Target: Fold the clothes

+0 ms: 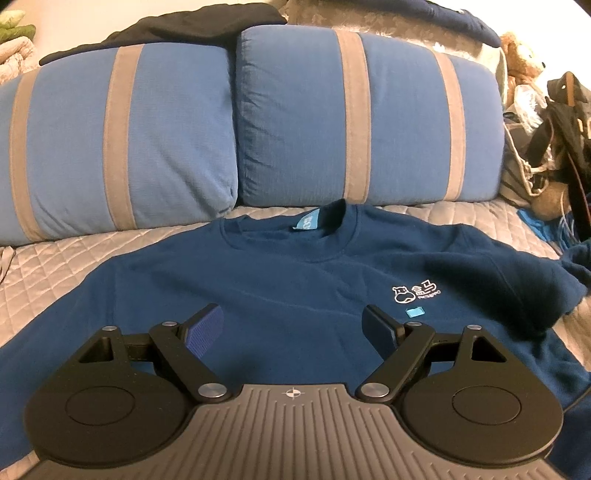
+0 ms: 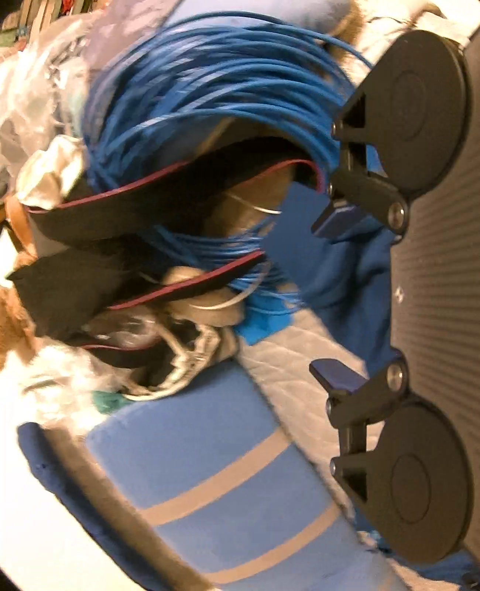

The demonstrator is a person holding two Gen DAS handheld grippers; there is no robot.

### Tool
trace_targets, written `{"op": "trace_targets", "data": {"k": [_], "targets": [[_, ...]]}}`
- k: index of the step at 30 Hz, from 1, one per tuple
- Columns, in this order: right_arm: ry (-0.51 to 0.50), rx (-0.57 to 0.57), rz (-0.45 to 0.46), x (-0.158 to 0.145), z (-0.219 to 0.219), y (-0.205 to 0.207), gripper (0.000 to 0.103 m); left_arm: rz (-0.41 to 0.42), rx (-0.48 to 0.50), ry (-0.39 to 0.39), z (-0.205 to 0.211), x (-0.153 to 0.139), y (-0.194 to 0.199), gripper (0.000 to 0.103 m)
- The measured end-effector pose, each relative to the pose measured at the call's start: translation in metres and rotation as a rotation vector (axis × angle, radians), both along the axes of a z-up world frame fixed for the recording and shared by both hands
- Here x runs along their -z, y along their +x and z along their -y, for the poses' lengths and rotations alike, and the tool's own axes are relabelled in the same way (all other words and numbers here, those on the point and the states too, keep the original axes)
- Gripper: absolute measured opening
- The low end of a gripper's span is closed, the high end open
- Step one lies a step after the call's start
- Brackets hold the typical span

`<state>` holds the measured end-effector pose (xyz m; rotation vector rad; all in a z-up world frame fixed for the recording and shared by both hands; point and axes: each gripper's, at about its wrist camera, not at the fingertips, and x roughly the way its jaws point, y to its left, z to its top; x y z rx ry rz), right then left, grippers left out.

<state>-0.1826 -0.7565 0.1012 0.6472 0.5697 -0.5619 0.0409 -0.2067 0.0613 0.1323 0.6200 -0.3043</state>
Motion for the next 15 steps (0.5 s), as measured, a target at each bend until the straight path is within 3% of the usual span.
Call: {"op": "trace_targets", "data": {"k": [7,12,15], "targets": [[0.135,-0.006,0.0,0.037,-0.01,-0.016,0.079,-0.003,0.001,0.002,0.001,0.0,0.0,0.083],[0.025,-0.091,-0.066,0.046,-0.036,-0.007,0.079,-0.004,-0.002,0.002,0.001,0.0,0.0,0.083],[0.056,-0.056,-0.044,0.05,-0.034,-0.011,0.078,-0.004,-0.002,0.001,0.002,0.0,0.0,0.083]]}}
